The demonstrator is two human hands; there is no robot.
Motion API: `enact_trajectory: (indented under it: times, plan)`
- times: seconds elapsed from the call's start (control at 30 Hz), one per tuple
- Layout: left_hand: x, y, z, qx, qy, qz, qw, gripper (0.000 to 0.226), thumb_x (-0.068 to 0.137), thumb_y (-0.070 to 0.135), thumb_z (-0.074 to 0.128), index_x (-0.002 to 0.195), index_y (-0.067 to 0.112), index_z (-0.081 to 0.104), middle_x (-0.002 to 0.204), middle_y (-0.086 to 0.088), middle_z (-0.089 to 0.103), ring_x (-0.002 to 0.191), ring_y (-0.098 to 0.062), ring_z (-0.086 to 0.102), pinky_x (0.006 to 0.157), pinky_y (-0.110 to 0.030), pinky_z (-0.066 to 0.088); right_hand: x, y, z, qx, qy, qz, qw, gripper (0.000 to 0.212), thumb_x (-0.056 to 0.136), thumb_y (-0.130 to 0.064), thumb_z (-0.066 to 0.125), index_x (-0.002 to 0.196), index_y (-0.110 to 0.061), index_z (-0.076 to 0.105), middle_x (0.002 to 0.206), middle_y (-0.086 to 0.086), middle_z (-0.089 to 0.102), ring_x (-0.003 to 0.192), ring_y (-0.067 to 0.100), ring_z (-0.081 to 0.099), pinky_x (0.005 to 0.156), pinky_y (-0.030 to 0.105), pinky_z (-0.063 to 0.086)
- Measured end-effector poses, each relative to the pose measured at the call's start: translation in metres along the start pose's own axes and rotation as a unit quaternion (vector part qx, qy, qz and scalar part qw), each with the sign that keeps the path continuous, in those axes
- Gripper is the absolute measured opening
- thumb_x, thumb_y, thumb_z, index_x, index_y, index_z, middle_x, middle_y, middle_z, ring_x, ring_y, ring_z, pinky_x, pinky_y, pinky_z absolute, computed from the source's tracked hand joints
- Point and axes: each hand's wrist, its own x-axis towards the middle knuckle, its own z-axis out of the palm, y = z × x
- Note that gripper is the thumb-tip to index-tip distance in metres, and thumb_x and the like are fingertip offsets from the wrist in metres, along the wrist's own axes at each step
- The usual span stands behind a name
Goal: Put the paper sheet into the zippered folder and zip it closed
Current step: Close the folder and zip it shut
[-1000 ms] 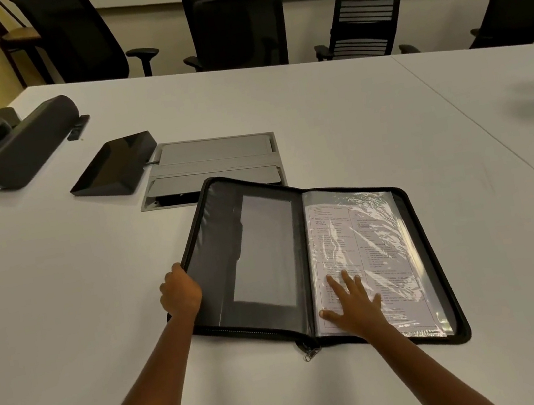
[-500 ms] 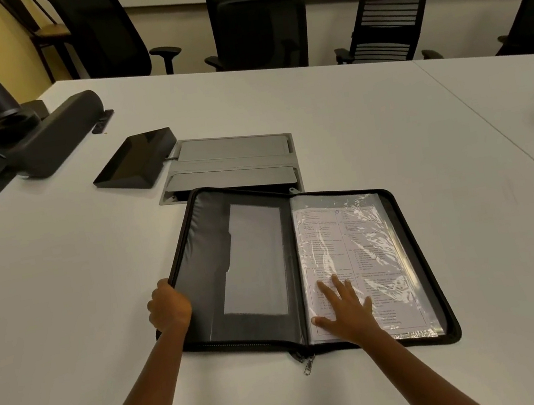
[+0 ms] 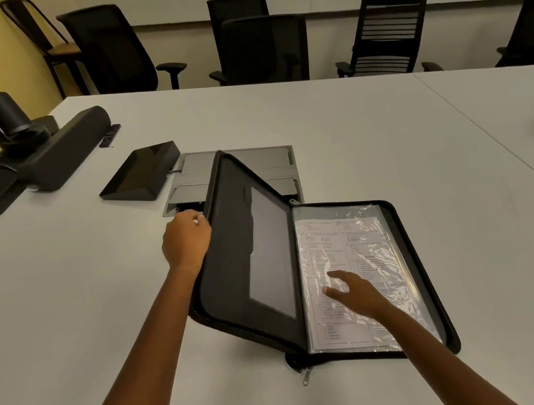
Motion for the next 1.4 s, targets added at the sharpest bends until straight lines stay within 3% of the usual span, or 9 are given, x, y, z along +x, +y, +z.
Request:
enact_trajectory:
  times: [0.13, 0.23, 0.47, 0.6, 0.73, 0.83, 1.0, 1.23, 1.4]
  plan:
    - [-0.005, 0.046, 0.007, -0.065, -0.067, 0.070, 0.993, 0.024, 0.096, 0.012, 0.045, 0.082, 0.005, 0.064, 0.074, -0.012, 0.060, 0.061, -0.019, 0.055, 0.048, -0.018, 0.043, -0.008, -0.021, -0.033, 0.076, 0.043, -0.010, 0.996, 0.042, 0.092, -0.033, 0.049, 0.130, -0.014, 0.046, 0.137, 0.012, 0.050, 0.125, 0.025, 0.048, 0.102, 0.037, 0.039]
    - [-0.019, 0.074, 0.020, -0.181, -0.155, 0.067, 0.969, 0.022, 0.097, 0.012, 0.046, 0.097, 0.005, 0.067, 0.077, -0.007, 0.063, 0.049, -0.003, 0.060, 0.043, -0.012, 0.050, -0.017, -0.033, -0.059, 0.182, 0.060, -0.004, 0.981, 0.037, 0.093, -0.033, 0.045, 0.125, -0.015, 0.051, 0.128, 0.012, 0.058, 0.111, 0.023, 0.056, 0.092, 0.036, 0.045]
    - [-0.059, 0.106, 0.072, -0.189, -0.259, 0.098, 0.942, 0.026, 0.097, 0.012, 0.044, 0.111, 0.005, 0.065, 0.111, -0.015, 0.067, 0.095, -0.026, 0.064, 0.081, -0.033, 0.053, -0.040, -0.028, -0.110, 0.375, 0.052, 0.009, 0.926, 0.036, 0.097, -0.040, 0.029, 0.119, -0.022, 0.050, 0.118, 0.009, 0.059, 0.100, 0.027, 0.062, 0.082, 0.037, 0.053]
    - [-0.073, 0.093, 0.106, -0.130, -0.286, 0.101, 0.944, 0.025, 0.095, 0.014, 0.047, 0.111, 0.009, 0.066, 0.119, -0.009, 0.066, 0.111, -0.024, 0.059, 0.093, -0.027, 0.045, -0.052, -0.009, -0.130, 0.425, 0.083, 0.022, 0.901, 0.042, 0.095, -0.045, 0.026, 0.121, -0.025, 0.051, 0.127, 0.010, 0.057, 0.105, 0.027, 0.060, 0.085, 0.038, 0.050]
    - [-0.081, 0.065, 0.134, -0.048, -0.353, 0.063, 0.932, 0.031, 0.095, 0.017, 0.048, 0.123, 0.007, 0.056, 0.128, -0.013, 0.059, 0.118, -0.026, 0.055, 0.098, -0.031, 0.043, -0.059, 0.023, -0.142, 0.339, 0.139, 0.105, 0.925, 0.046, 0.096, -0.043, 0.027, 0.132, -0.019, 0.042, 0.139, 0.013, 0.045, 0.123, 0.036, 0.047, 0.099, 0.047, 0.040]
    - [-0.087, 0.043, 0.149, 0.008, -0.386, 0.021, 0.922, 0.039, 0.096, 0.019, 0.049, 0.132, 0.004, 0.046, 0.135, -0.015, 0.053, 0.122, -0.028, 0.052, 0.101, -0.033, 0.041, -0.060, 0.049, -0.138, 0.308, 0.137, 0.128, 0.933, 0.032, 0.097, -0.032, 0.035, 0.112, -0.012, 0.055, 0.122, 0.016, 0.058, 0.100, 0.030, 0.056, 0.084, 0.041, 0.045]
    - [-0.103, 0.012, 0.162, 0.064, -0.414, -0.003, 0.908, 0.045, 0.095, 0.016, 0.051, 0.135, 0.000, 0.039, 0.138, -0.019, 0.048, 0.125, -0.030, 0.050, 0.102, -0.033, 0.040, -0.047, 0.090, -0.118, 0.278, 0.177, 0.179, 0.927, 0.031, 0.094, -0.017, 0.044, 0.120, -0.005, 0.055, 0.116, 0.014, 0.060, 0.096, 0.026, 0.054, 0.078, 0.035, 0.042]
    - [-0.120, -0.017, 0.157, 0.007, -0.372, 0.003, 0.928, 0.043, 0.095, 0.013, 0.050, 0.136, 0.008, 0.040, 0.137, -0.015, 0.048, 0.124, -0.026, 0.050, 0.101, -0.031, 0.040, -0.045, 0.122, -0.078, 0.236, 0.206, 0.237, 0.920, 0.036, 0.090, -0.012, 0.051, 0.126, -0.003, 0.049, 0.128, 0.020, 0.056, 0.115, 0.036, 0.053, 0.100, 0.046, 0.044]
    - [-0.131, -0.044, 0.143, -0.069, -0.395, 0.009, 0.916, 0.033, 0.096, 0.018, 0.049, 0.129, 0.013, 0.050, 0.133, -0.007, 0.052, 0.116, -0.023, 0.057, 0.094, -0.025, 0.041, -0.052, 0.125, -0.049, 0.168, 0.233, 0.223, 0.932, 0.034, 0.088, -0.005, 0.053, 0.122, 0.002, 0.052, 0.128, 0.022, 0.056, 0.116, 0.037, 0.052, 0.097, 0.039, 0.041]
